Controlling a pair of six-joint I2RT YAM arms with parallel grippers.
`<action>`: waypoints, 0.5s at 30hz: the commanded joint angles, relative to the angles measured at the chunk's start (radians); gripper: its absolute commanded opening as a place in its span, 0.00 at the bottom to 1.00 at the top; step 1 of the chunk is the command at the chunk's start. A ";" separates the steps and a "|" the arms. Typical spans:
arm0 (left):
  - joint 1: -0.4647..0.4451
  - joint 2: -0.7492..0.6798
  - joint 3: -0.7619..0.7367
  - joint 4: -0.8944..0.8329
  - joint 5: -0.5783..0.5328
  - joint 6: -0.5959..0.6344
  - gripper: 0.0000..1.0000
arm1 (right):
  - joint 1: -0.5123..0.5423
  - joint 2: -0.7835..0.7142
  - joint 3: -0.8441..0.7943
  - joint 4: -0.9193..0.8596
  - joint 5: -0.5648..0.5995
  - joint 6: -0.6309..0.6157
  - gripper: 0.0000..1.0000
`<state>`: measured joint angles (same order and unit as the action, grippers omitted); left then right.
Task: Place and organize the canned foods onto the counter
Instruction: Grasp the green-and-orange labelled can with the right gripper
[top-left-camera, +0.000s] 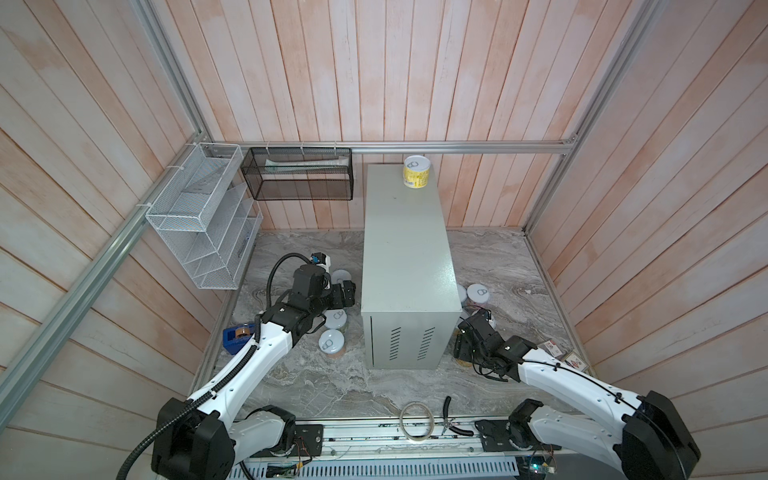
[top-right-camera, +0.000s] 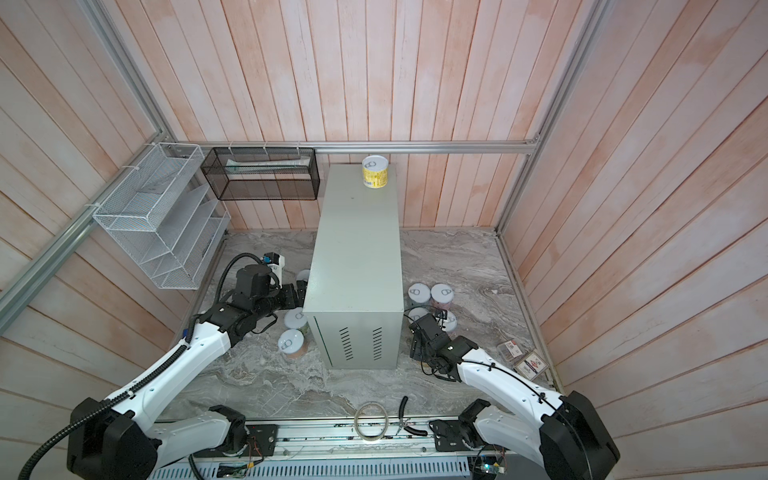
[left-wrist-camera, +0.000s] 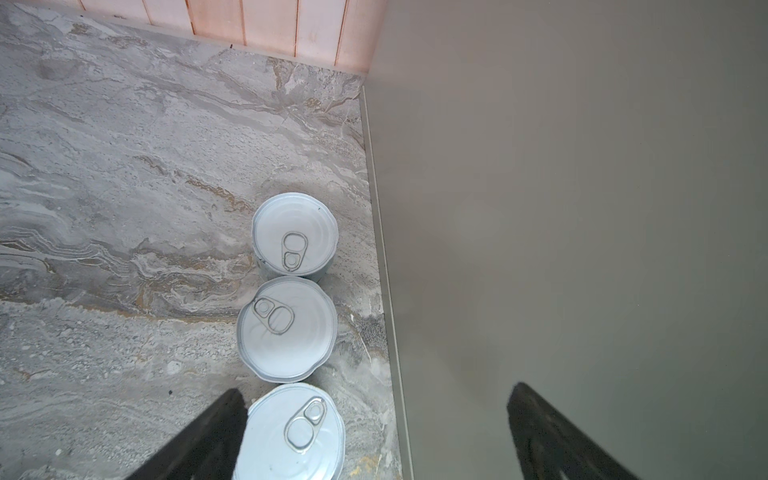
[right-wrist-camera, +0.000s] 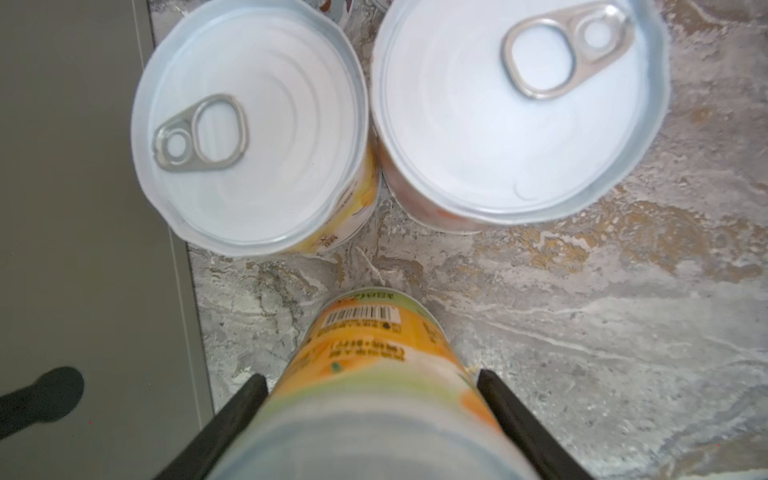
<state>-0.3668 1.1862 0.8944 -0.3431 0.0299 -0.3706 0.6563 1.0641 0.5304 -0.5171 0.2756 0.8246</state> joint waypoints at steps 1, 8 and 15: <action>0.006 0.009 0.022 0.013 0.008 0.004 1.00 | -0.003 -0.036 0.042 -0.078 0.003 -0.020 0.00; 0.027 0.007 0.046 -0.005 0.028 0.011 1.00 | -0.010 -0.159 0.208 -0.231 -0.059 -0.046 0.00; 0.047 0.004 0.051 -0.002 0.067 0.015 1.00 | -0.099 -0.191 0.497 -0.426 -0.118 -0.206 0.00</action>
<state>-0.3267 1.1950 0.9127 -0.3511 0.0593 -0.3698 0.5869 0.8967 0.9230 -0.8654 0.1875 0.7124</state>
